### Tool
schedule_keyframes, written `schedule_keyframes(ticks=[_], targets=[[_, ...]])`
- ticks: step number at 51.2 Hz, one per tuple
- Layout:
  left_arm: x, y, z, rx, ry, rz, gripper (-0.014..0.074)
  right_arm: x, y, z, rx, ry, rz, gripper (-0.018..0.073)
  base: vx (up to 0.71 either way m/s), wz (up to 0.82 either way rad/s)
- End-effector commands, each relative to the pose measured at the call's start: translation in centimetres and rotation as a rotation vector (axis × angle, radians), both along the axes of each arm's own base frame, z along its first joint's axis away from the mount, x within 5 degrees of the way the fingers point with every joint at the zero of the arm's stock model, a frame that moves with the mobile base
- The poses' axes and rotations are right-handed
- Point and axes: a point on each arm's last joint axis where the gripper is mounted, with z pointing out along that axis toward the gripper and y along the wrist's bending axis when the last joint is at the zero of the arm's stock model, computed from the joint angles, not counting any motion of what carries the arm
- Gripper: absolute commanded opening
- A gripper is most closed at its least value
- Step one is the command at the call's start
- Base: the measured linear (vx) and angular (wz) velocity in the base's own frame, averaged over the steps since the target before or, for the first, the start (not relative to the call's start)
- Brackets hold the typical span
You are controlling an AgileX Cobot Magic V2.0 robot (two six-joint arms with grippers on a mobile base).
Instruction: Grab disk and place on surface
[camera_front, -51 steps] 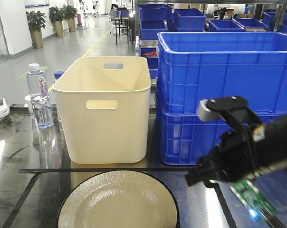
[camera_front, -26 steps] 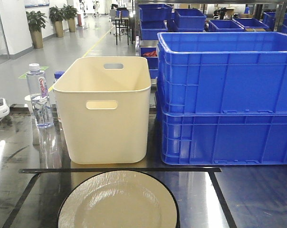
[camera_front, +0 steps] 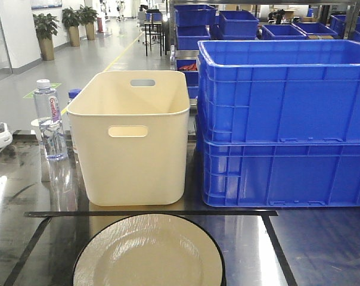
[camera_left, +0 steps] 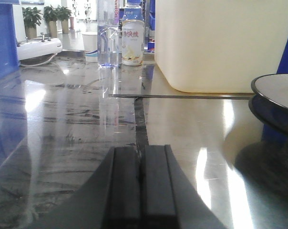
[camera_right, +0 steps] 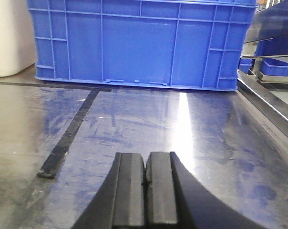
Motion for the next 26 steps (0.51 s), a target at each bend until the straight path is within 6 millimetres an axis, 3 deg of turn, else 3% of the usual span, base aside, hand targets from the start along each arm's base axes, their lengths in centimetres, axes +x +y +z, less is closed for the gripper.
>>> schedule_keyframes(ticks=[1, 26], targets=[[-0.04, -0.06, 1.62, -0.008, -0.099, -0.01, -0.0008, 0.02, 0.06, 0.61, -0.01, -0.092, 0.008, -0.0008, 0.0, 0.0], [-0.04, -0.06, 1.62, -0.008, -0.099, -0.01, -0.0008, 0.02, 0.06, 0.6, -0.011, -0.09, 0.008, -0.0008, 0.0, 0.0]])
